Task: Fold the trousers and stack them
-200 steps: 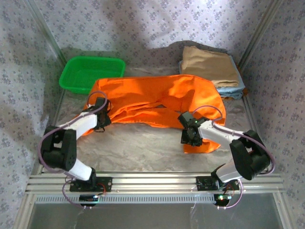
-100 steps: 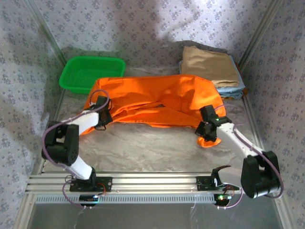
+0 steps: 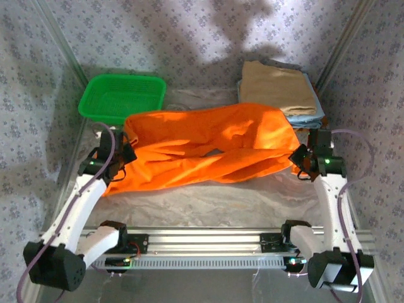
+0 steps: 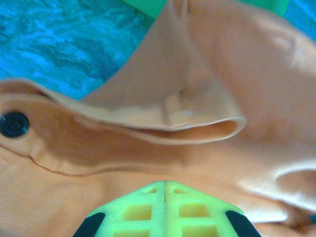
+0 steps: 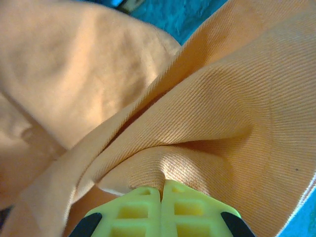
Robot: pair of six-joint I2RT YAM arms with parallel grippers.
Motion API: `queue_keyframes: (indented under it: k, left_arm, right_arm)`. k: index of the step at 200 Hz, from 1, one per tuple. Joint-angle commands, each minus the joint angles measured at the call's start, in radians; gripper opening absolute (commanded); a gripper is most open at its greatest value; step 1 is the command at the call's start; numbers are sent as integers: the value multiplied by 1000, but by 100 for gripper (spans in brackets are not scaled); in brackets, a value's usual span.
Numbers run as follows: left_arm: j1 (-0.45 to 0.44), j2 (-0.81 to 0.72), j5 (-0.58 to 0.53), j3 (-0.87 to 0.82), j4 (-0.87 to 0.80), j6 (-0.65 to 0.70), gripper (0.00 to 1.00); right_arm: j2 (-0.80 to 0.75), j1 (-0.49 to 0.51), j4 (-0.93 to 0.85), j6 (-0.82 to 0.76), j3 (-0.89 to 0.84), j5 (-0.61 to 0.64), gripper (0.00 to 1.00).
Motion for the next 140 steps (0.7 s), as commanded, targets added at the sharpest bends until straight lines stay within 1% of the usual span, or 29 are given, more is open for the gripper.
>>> queue_keyframes:
  k: [1,16,29,40,50,57,68,77,91,107,118,127,140]
  left_arm:
    - [44,-52,20,61,-139,-2,0]
    - [99,-63,82,57,-152,-9,0]
    - [143,-26,147,43,-161,-14,1]
    - [148,4,188,34,-163,-17,20]
    - [112,3,202,24,-150,-23,30]
    - [58,-6,177,25,-150,-32,38]
    - [-95,-5,104,39,-164,-44,49]
    - [-217,14,57,47,-180,-62,54]
    - [-390,55,26,30,-175,-93,57]
    - [-579,118,1,-6,-141,-141,57]
    - [-692,172,0,-30,-83,-169,57]
    - [-765,228,-5,-42,-47,-187,57]
    - [-830,317,-16,-35,24,-173,55]
  right_arm:
    - [-32,-23,-64,-42,47,-15,0]
    - [-45,-44,-56,-34,28,-19,0]
    - [-49,-53,-30,-29,2,-29,0]
    - [-48,-52,-12,-28,-22,-52,0]
    - [-46,-52,-3,-27,-40,-68,0]
    - [-44,-52,4,-28,-49,-76,0]
    - [-37,-51,10,-32,-58,-86,0]
    - [-33,-49,19,-34,-65,-94,0]
    - [-26,-43,31,-32,-78,-108,0]
    - [-21,-30,37,-34,-93,-112,0]
    - [-20,-24,42,-36,-104,-110,0]
    - [-17,-22,46,-35,-114,-111,0]
    - [-13,-15,52,-38,-124,-114,0]
